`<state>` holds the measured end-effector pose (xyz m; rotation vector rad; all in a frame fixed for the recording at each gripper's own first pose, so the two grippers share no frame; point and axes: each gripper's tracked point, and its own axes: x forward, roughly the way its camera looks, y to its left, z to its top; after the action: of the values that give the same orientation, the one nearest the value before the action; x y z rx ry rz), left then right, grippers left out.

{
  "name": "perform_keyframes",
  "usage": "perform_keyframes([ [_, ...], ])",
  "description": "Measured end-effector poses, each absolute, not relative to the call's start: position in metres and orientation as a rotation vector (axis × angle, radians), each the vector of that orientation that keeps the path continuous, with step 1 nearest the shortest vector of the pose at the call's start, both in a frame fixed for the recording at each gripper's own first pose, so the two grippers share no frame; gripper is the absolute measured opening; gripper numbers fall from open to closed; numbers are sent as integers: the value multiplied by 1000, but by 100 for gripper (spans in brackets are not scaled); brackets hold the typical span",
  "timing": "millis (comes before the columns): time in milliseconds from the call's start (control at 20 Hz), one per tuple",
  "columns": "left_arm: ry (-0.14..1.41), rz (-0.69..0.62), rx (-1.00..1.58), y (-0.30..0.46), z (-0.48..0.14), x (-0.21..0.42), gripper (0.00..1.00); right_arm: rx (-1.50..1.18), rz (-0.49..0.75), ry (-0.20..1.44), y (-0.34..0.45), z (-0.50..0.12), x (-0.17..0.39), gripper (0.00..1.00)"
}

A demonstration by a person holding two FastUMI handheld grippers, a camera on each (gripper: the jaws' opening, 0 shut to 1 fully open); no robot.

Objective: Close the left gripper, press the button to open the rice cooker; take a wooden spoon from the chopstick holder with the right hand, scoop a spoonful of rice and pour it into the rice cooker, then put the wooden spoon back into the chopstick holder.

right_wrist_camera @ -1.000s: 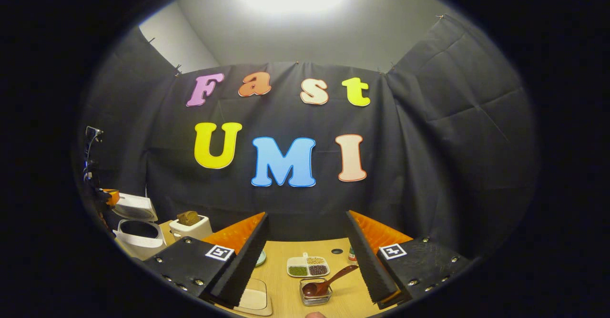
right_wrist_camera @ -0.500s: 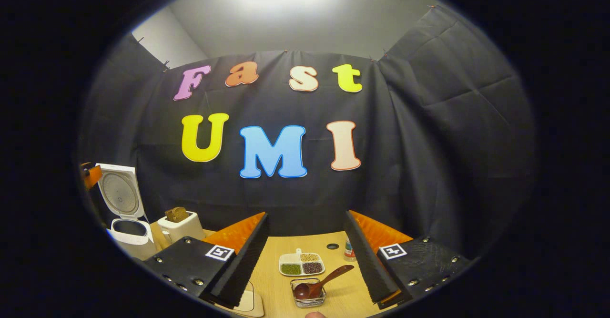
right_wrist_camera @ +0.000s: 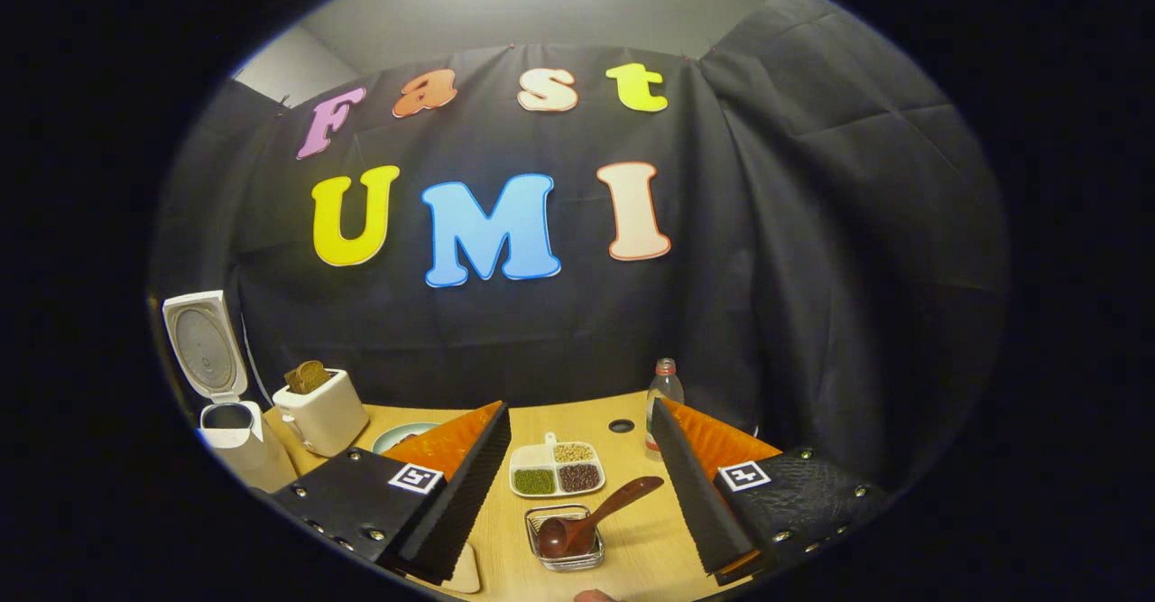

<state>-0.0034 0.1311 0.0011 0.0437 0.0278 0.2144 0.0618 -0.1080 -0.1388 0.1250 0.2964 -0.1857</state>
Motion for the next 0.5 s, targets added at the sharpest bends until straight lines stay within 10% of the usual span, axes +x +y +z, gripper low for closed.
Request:
perform_keyframes([
  [500,64,252,87,133,5,-21,100,166,-216,445,-137,-225,74,96],
])
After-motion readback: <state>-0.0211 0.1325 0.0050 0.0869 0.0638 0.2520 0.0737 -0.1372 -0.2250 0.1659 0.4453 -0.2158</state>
